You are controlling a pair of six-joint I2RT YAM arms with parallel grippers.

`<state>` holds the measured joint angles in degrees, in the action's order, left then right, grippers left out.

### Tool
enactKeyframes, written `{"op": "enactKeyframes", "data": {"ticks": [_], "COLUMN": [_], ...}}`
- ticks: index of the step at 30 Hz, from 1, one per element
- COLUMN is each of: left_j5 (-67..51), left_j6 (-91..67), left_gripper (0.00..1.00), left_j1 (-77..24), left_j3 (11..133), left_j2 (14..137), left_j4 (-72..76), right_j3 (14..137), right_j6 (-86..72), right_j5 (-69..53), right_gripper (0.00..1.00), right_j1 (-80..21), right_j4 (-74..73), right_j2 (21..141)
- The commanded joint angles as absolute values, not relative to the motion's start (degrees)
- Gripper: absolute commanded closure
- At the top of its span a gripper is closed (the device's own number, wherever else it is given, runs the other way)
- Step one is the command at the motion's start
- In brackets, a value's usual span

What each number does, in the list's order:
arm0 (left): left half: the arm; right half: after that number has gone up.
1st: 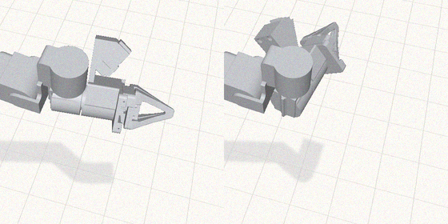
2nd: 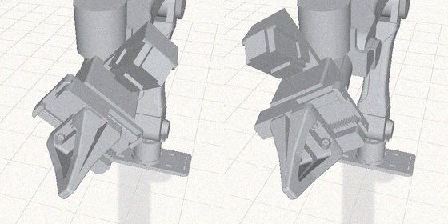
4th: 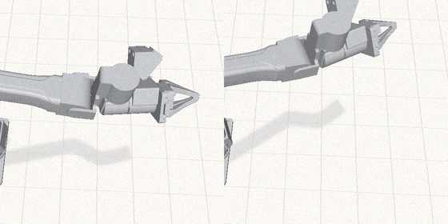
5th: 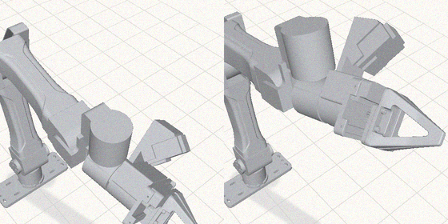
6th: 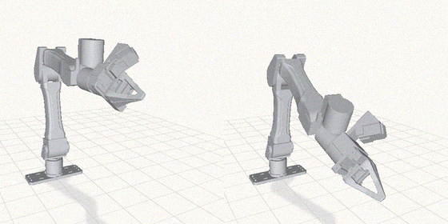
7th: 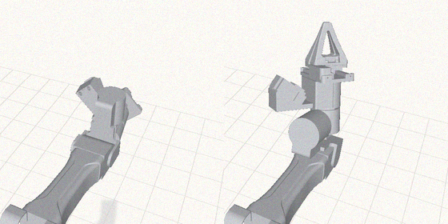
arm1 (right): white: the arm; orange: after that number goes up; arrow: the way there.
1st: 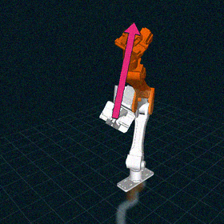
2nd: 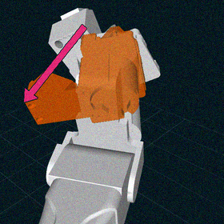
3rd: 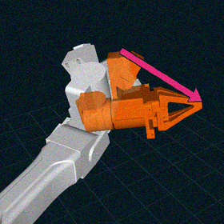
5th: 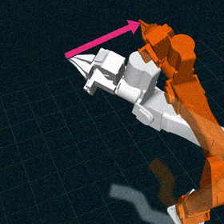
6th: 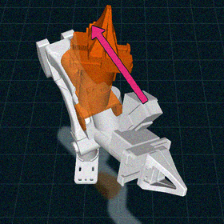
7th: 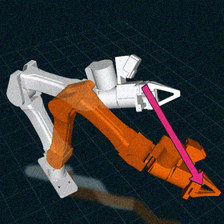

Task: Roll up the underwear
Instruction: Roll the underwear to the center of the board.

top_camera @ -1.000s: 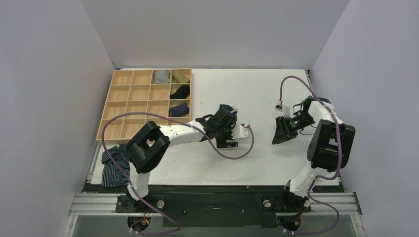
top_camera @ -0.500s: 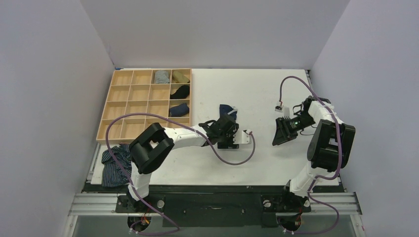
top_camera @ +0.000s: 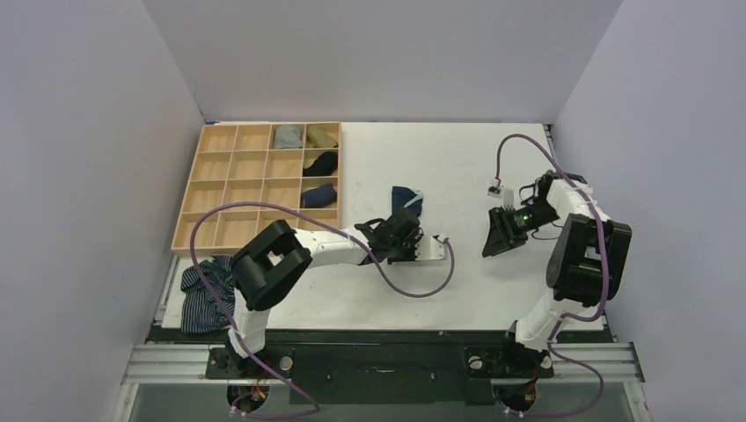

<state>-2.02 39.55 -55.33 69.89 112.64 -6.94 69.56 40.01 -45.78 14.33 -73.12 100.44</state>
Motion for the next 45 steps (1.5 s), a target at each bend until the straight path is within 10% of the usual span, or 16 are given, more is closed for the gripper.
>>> {"op": "enactKeyframes", "data": {"ticks": [1,24,31,45], "left_j5": [-4.79,-24.76,-28.47,-49.73], "left_j6": [36.06,21.12,21.1,16.19], "left_gripper": [0.98,1.0,1.0,1.0], "left_j1": [-56.03,-53.8,-53.08,-45.75], "left_j3": [69.36,79.63,83.11,97.81], "left_j2": [113.69,116.34,118.34,128.97], "left_j4": [-9.04,-24.03,-27.28,-42.76], "right_j3": [69.6,58.59,59.65,52.52], "right_j6": [34.33,12.8,8.14,15.39], "right_j5": [-44.93,-20.05,-12.35,-29.43], "right_gripper": [0.63,0.41,0.19,0.17], "right_j1": [10.39,3.34,3.42,3.36], "right_j4": [-64.85,-31.48,-29.0,-31.78], "right_j2": [94.37,60.24,54.36,52.89]}}
